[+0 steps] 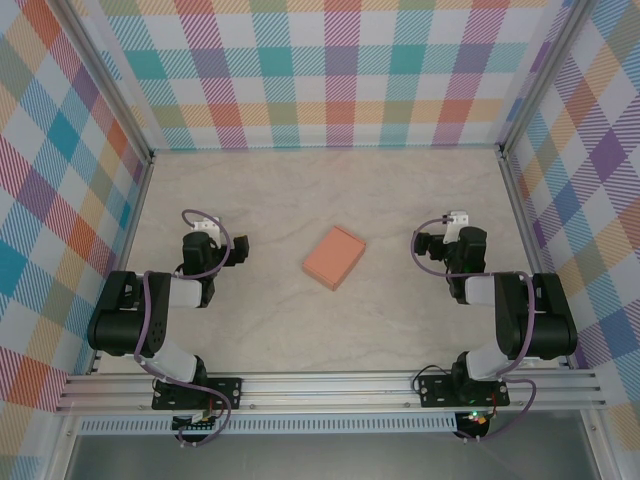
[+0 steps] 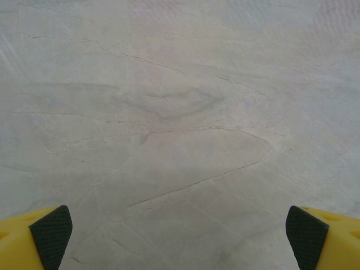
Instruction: Fold the paper box
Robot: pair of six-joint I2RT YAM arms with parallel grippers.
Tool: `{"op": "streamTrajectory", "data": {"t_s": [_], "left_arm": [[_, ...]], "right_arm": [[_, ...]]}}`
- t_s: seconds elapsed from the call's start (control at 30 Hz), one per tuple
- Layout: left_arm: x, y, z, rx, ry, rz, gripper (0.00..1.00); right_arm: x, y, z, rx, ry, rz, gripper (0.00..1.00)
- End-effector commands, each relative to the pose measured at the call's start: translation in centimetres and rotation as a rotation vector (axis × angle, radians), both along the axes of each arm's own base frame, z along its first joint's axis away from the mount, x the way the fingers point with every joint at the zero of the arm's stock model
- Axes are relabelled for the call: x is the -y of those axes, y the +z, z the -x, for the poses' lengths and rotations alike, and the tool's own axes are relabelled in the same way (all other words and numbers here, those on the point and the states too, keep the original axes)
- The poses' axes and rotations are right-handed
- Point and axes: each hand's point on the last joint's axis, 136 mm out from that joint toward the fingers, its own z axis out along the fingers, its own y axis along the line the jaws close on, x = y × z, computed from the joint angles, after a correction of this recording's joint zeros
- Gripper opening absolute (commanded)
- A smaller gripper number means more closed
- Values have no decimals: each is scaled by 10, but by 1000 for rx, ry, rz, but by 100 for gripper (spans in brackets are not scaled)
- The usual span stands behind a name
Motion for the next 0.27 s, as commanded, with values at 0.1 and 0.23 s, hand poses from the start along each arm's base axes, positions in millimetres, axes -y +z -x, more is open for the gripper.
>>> {"op": "streamTrajectory", "data": {"t_s": [0.1,0.23], "left_arm": [[-1,9,-6,36,18,4,100],[-1,10,-6,38,18,5,100]], "right_arm": [[-2,8,-7,21,11,-1,100],[-2,8,-6,25,11,1,100]]}}
